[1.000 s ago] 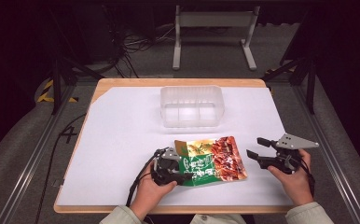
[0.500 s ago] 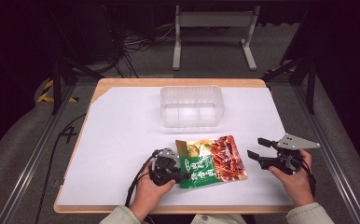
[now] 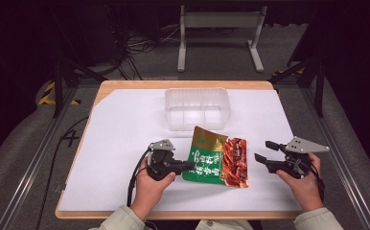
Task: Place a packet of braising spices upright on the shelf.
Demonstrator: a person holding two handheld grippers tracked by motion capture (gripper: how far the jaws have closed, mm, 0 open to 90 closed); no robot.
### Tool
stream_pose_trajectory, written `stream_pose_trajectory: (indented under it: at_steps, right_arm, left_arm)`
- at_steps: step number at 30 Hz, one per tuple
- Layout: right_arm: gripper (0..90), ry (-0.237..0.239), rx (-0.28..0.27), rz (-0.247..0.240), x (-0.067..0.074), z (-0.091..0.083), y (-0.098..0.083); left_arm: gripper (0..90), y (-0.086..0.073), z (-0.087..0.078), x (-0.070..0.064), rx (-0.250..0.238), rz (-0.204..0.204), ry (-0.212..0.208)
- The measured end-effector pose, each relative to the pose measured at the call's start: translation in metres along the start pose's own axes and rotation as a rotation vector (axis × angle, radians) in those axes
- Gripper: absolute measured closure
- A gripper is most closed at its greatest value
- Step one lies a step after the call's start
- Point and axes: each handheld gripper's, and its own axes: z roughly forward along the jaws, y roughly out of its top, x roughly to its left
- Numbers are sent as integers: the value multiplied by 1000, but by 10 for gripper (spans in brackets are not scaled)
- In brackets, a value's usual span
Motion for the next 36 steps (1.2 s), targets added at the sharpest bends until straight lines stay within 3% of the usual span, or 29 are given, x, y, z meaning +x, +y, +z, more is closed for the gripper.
stream_pose_trajectory:
  at_steps: [4,15,18,22,26,36]
  right_arm:
    - [331,-3,3,-1,-1,0,0]
    - [334,-7,5,-4,0,0,0]
    - [334,-6,6,-5,0,0,-1]
    - [334,-8,8,-4,0,-1,-1]
    - [334,-10,9,-2,0,-2,-2]
    - [333,-13,16,3,0,-4,-5]
  left_arm:
    - [900,12,-12,-7,-39,27,-32]
    - [900,30,-41,-21,-105,87,-55]
    - [900,35,-48,-24,-136,92,-80]
    - [900,43,-56,-29,-155,134,-37]
    - [900,53,-68,-27,-182,147,-11]
    - [900,84,-95,-18,-212,149,7]
